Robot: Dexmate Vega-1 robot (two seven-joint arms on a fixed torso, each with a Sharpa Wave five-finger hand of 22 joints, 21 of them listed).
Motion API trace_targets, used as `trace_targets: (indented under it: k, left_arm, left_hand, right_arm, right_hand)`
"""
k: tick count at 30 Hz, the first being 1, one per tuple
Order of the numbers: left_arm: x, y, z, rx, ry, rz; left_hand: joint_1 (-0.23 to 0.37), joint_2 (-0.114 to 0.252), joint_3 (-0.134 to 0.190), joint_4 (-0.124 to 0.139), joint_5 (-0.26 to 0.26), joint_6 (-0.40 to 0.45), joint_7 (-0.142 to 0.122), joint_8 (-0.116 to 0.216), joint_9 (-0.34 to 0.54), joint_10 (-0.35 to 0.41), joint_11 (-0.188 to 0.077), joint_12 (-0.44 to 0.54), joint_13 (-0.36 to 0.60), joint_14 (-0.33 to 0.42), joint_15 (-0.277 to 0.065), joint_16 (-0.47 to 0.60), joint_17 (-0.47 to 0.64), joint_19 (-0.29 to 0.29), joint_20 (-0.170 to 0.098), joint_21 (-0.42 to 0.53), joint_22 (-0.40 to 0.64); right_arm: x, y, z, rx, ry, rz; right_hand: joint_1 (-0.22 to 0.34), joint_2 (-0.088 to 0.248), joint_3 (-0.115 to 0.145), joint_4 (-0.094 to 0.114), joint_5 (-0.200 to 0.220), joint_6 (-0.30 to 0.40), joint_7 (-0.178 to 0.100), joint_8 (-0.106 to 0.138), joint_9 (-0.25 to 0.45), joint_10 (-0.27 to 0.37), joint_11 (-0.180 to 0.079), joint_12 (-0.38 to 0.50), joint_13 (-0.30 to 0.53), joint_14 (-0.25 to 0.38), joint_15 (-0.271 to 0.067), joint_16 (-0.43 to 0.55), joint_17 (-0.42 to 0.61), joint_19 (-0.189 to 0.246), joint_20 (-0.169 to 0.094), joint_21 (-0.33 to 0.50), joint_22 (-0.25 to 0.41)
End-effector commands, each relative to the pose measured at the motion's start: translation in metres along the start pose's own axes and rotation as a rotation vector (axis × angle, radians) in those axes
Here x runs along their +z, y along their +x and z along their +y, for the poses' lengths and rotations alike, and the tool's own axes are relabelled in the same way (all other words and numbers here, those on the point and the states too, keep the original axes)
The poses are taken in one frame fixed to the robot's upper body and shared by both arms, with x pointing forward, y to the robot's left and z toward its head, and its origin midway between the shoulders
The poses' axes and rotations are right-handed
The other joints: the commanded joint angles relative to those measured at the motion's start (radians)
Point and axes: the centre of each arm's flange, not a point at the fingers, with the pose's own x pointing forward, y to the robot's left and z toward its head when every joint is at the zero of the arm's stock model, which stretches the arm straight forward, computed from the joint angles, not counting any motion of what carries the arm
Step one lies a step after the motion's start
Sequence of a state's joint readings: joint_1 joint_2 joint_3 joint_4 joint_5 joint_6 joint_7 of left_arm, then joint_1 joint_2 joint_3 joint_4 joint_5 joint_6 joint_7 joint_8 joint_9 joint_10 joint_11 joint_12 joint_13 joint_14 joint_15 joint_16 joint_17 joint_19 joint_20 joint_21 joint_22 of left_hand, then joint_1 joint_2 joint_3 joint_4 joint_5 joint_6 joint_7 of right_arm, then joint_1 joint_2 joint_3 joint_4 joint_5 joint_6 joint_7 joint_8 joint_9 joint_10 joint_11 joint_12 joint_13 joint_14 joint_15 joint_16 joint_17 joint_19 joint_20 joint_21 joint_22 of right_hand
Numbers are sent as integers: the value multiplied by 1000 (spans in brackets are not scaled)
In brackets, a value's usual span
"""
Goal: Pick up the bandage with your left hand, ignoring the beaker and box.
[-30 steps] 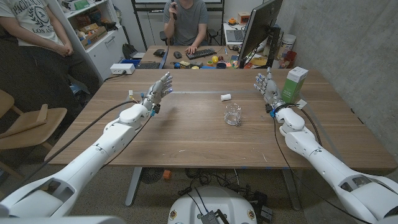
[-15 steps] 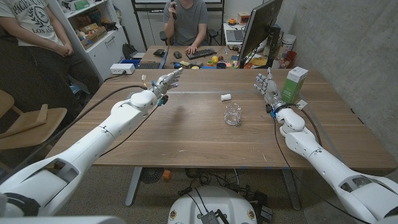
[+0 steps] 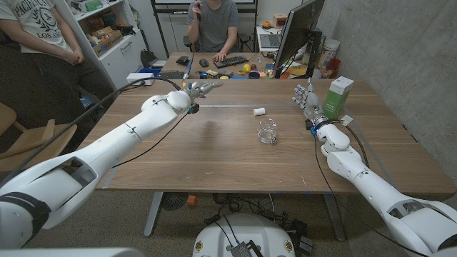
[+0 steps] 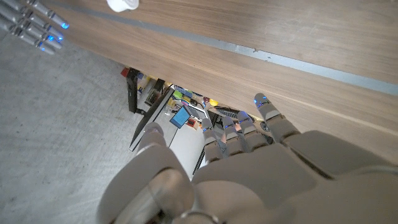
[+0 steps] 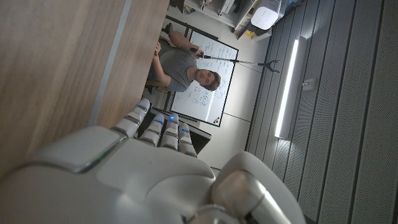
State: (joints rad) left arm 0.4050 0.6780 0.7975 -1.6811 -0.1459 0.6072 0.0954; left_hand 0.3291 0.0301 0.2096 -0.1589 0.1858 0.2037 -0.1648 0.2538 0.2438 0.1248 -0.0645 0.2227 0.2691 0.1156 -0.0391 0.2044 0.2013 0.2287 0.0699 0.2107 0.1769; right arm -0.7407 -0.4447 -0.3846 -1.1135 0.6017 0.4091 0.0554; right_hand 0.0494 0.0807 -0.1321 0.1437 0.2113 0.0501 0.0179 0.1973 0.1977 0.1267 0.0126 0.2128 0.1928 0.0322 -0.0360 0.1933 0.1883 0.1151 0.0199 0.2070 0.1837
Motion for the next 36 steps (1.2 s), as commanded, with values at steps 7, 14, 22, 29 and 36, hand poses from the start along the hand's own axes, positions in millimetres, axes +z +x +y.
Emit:
trace_targets:
  k: [7,14,22,29,36]
  left_arm:
    - [34,-3,10,163,561,150]
    - [38,16,-2,118,551,186]
    - [41,45,-10,71,497,187]
    - [65,69,-22,37,517,157]
    - [99,96,-48,23,551,112]
  left_hand:
    - [30,-38,-9,-11,17,11,-15,10,6,12,-17,6,0,18,-52,9,1,26,-8,8,2]
    - [38,-52,-13,-9,22,4,-10,8,6,18,-17,7,-1,23,-52,10,1,32,-6,7,2]
    - [43,-56,-15,-7,25,-3,-6,5,7,14,-15,5,-1,21,-45,9,1,30,0,4,3]
    - [44,-62,-18,-4,27,0,-7,6,7,18,-13,7,-1,20,-42,9,1,25,2,1,3]
    - [43,-67,-21,0,29,7,-7,9,7,26,-18,10,-1,25,-43,11,2,24,5,-1,4]
  right_arm:
    - [-2,2,1,1,-3,4]
    - [-3,2,1,-2,0,4]
    - [-2,2,-2,-15,5,0]
    - [-2,1,-5,-28,9,-4]
    - [1,1,-8,-36,13,-19]
  right_hand:
    - [3,30,-1,6,4,8,1,6,3,10,3,7,3,6,-4,4,3,2,2,1,3]
    - [3,30,-2,6,4,8,1,7,3,11,3,7,3,6,-4,4,3,2,2,0,3]
    - [3,29,-2,6,4,8,1,6,3,10,2,6,3,6,-6,3,3,2,2,0,3]
    - [3,30,-2,6,4,8,1,6,3,10,1,6,3,7,-6,4,3,2,2,0,3]
    - [3,30,-2,6,4,8,1,6,3,10,1,6,3,6,-5,3,3,2,2,0,3]
